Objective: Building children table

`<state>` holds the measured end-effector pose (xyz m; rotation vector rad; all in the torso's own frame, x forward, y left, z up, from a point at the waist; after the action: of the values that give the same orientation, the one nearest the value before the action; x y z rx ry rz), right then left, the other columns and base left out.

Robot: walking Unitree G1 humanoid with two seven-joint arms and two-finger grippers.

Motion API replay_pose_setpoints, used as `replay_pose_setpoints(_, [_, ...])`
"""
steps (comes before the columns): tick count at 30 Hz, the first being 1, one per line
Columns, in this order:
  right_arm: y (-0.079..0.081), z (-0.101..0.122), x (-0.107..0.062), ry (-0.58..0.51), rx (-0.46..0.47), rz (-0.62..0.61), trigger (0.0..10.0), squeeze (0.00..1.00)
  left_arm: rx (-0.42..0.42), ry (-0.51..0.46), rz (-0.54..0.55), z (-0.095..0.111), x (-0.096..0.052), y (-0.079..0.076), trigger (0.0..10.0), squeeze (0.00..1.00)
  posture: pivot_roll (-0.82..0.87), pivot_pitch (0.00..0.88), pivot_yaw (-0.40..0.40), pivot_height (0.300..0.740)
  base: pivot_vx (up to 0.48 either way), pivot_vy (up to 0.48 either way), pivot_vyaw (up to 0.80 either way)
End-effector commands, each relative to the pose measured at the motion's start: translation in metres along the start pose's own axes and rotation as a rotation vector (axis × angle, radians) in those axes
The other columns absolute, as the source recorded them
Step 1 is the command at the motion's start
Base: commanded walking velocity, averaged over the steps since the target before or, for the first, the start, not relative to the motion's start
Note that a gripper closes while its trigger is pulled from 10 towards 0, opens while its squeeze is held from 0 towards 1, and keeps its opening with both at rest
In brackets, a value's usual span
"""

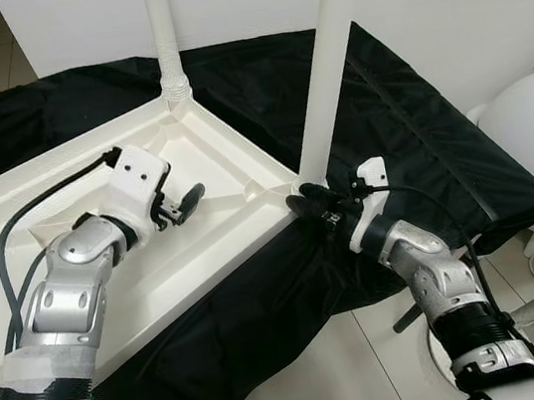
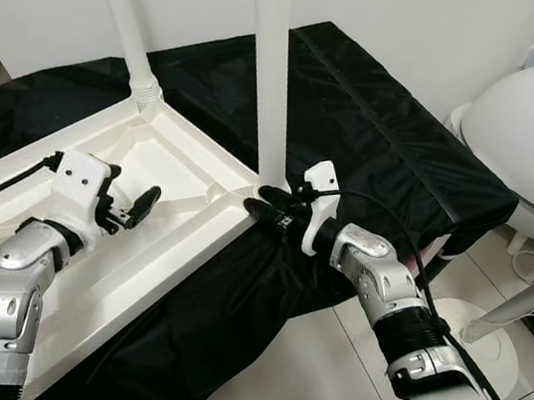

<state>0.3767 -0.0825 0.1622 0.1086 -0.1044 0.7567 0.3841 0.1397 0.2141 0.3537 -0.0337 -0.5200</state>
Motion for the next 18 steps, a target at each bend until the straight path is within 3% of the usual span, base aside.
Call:
replay_pose_setpoints(1, [-0.004,0.001,-0.001,-0.008,-0.007,-0.009,10.0,0.00,0.013,0.020,0.073,-0.003,-0.001,0.012,10.0,0.00,0.11,0.152,-0.044,0.740,0.000,0.000,0.00])
replay_pose_setpoints(11, [-0.007,0.006,0.006,-0.047,0.017,-0.016,10.0,0.00,0.009,0.020,0.100,-0.001,-0.002,0.017,10.0,0.00,0.12,0.150,-0.043,0.740,0.000,0.000,0.00])
replay_pose_setpoints(13, [-0.015,0.007,0.006,-0.056,0.015,-0.057,10.0,0.00,0.014,0.030,0.106,-0.003,-0.003,0.019,10.0,0.00,0.12,0.152,-0.043,0.740,0.000,0.000,0.00])
replay_pose_setpoints(14, [-0.026,0.010,0.005,-0.067,0.005,-0.116,10.0,0.00,0.018,0.044,0.112,-0.006,-0.004,0.021,10.0,0.00,0.12,0.154,-0.043,0.740,0.000,0.000,0.00])
replay_pose_setpoints(15, [-0.026,0.010,0.005,-0.067,0.005,-0.116,10.0,0.00,0.018,0.044,0.112,-0.006,-0.004,0.021,10.0,0.00,0.12,0.154,-0.043,0.740,0.000,0.000,0.00])
replay_pose_setpoints(17, [-0.047,0.016,-0.001,-0.091,-0.007,-0.211,10.0,0.00,0.028,0.081,0.124,-0.013,-0.007,0.026,10.0,0.00,0.12,0.156,-0.039,0.740,0.000,0.000,0.00])
replay_pose_setpoints(18, [-0.047,0.016,-0.001,-0.091,-0.007,-0.211,10.0,0.00,0.028,0.081,0.124,-0.013,-0.007,0.026,10.0,0.00,0.12,0.156,-0.039,0.740,0.000,0.000,0.00])
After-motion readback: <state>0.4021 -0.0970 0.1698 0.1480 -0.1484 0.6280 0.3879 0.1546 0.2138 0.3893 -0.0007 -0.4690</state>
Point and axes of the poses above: a point about 5 cm out from each wrist's last joint towards the gripper, its own x axis pointing out of the wrist towards the gripper, its own z axis along the axis of the wrist's last joint, y = z × x, the point moved 6 cm from there along x, pointing out of the wrist towards the gripper, and after that the axes turned 4 degrees about -x, right-handed, at the moved point
